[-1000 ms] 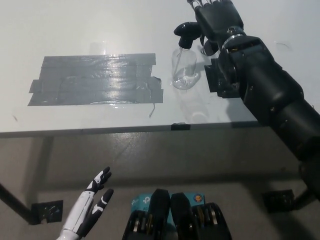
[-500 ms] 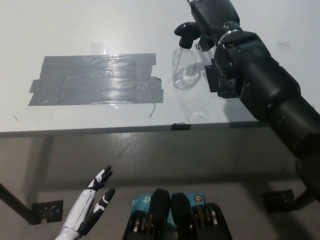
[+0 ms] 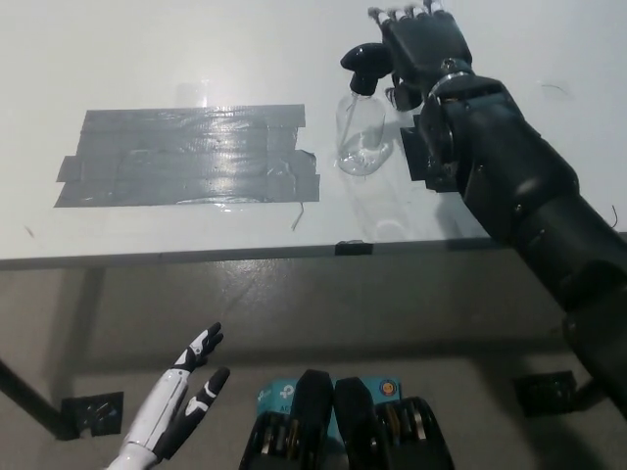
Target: The robot grabs the black lid of the spray bottle on the desk and places it on the black area of the desk
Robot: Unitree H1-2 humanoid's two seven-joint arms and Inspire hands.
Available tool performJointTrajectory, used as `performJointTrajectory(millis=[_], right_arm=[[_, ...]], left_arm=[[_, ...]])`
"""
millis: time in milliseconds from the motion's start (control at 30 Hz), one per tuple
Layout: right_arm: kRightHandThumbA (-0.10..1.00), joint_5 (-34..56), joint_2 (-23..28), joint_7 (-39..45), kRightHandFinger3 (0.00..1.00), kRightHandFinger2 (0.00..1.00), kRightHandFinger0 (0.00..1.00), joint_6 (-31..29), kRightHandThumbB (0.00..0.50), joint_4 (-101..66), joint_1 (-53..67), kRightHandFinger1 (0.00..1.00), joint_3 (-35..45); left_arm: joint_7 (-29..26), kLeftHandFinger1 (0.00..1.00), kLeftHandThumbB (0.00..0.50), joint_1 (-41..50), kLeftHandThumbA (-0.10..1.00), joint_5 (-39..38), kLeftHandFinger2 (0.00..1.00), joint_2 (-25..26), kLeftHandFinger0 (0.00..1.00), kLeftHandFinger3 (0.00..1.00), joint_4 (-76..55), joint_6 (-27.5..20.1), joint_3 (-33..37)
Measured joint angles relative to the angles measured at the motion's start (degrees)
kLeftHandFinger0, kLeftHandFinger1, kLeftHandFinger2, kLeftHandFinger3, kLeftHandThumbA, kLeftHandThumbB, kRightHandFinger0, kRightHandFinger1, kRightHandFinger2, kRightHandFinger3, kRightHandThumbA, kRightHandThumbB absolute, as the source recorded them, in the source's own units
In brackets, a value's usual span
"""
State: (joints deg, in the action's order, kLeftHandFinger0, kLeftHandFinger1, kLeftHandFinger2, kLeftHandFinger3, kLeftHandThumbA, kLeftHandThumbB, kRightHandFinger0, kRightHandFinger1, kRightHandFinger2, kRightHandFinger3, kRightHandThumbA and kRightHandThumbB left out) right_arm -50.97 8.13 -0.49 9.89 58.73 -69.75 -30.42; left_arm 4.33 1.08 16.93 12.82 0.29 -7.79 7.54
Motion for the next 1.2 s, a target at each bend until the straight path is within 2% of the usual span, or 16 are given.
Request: performJointTrajectory(millis=[33,100,133,233,333,367,467,533,633,700,767,900,967,1000,1100,1200], right_arm=[[0.05,0.3,-0.2,-1.0,0.49,0.57,0.00,-0.5,0.107,0.5,0.1,0.23,0.4],[0.16,0.9,-0.5,-2.9,0.58,0.57,0.00,-1.4,0.113,1.5,0.3,0.26,1.0],[0.20,1.2,-0.7,-3.8,0.58,0.55,0.00,-1.8,0.129,1.9,0.3,0.27,1.3],[0.33,2.3,-1.1,-6.3,0.55,0.48,0.00,-3.1,0.131,2.3,0.3,0.24,2.8],[0.42,3.8,-1.3,-9.4,0.48,0.40,0.00,-4.8,0.135,2.2,0.2,0.18,4.9],[0.50,4.1,-1.3,-10.0,0.42,0.35,0.00,-5.2,0.121,2.2,0.2,0.15,5.3],[0.58,5.3,-1.3,-11.8,0.34,0.32,0.00,-6.6,0.089,2.0,0.2,0.14,6.7],[0.54,5.6,-1.3,-12.4,0.36,0.36,0.00,-7.1,0.053,1.8,0.2,0.15,7.1],[0.53,6.3,-1.3,-13.3,0.43,0.45,0.00,-7.4,0.003,1.2,0.2,0.20,7.6],[0.54,6.7,-1.3,-13.7,0.46,0.48,0.00,-7.4,0.000,0.9,0.2,0.22,7.9],[0.49,7.3,-1.2,-14.1,0.47,0.50,0.00,-7.5,0.000,0.3,0.2,0.22,8.4],[0.48,8.3,-0.7,-15.0,0.64,0.61,0.00,-8.0,0.000,-1.2,0.1,0.28,10.3],[0.55,9.0,-0.3,-15.6,0.78,0.71,0.01,-8.2,0.000,-2.0,0.0,0.36,11.2],[0.54,9.3,0.0,-15.8,0.79,0.71,0.00,-8.3,0.000,-2.3,-0.1,0.35,11.6],[0.50,10.4,0.9,-15.9,0.72,0.66,0.00,-8.5,0.000,-3.5,-0.6,0.32,13.5],[0.47,11.8,1.8,-15.9,0.69,0.67,0.02,-8.6,0.000,-5.4,-1.2,0.32,15.6]], left_arm=[[0.0,1.00,0.000,0.0,0.99,0.0,0.97,0.0,1.00,1.00,0.0,0.0,0.0],[0.1,0.98,0.000,0.0,0.98,0.0,0.96,0.0,1.00,1.00,0.0,0.0,0.1],[0.1,0.97,0.000,0.0,0.97,0.0,0.95,0.0,1.00,1.00,0.0,0.0,0.1],[0.1,0.94,0.000,-0.1,0.95,0.0,0.92,0.0,1.00,1.00,0.0,0.0,0.2],[0.3,0.93,0.000,-0.4,0.95,0.1,0.91,0.2,1.00,1.00,-0.1,0.0,0.4],[0.3,0.92,0.000,-0.5,0.95,0.1,0.90,0.2,1.00,1.00,-0.1,0.0,0.4],[0.4,0.92,0.010,-0.5,0.99,0.1,0.89,0.4,1.00,1.00,-0.2,0.0,0.6],[0.7,0.91,0.011,-0.5,0.99,0.2,0.88,0.4,1.00,1.00,-0.2,0.1,0.7],[0.9,0.89,0.001,-0.5,0.99,0.2,0.88,0.4,1.00,1.00,-0.2,0.1,0.9],[0.9,0.89,0.003,-0.5,0.99,0.2,0.87,0.4,1.00,1.00,-0.2,0.1,0.9],[0.9,0.89,0.000,-0.5,0.99,0.3,0.87,0.5,1.00,1.00,-0.2,0.1,1.0],[0.9,0.90,0.005,-0.5,1.00,0.4,0.88,0.5,1.00,1.00,-0.2,0.1,1.0],[0.9,0.88,0.000,-0.5,0.99,0.4,0.86,0.5,1.00,1.00,-0.2,0.1,1.0],[0.9,0.88,0.000,-0.5,1.00,0.4,0.87,0.6,1.00,1.00,-0.2,0.1,1.0],[0.9,0.88,0.000,-0.5,1.00,0.4,0.87,0.6,1.00,1.00,-0.2,0.1,1.0],[0.8,0.88,0.007,-0.6,1.00,0.5,0.87,0.6,1.00,1.00,-0.2,0.1,1.0]])
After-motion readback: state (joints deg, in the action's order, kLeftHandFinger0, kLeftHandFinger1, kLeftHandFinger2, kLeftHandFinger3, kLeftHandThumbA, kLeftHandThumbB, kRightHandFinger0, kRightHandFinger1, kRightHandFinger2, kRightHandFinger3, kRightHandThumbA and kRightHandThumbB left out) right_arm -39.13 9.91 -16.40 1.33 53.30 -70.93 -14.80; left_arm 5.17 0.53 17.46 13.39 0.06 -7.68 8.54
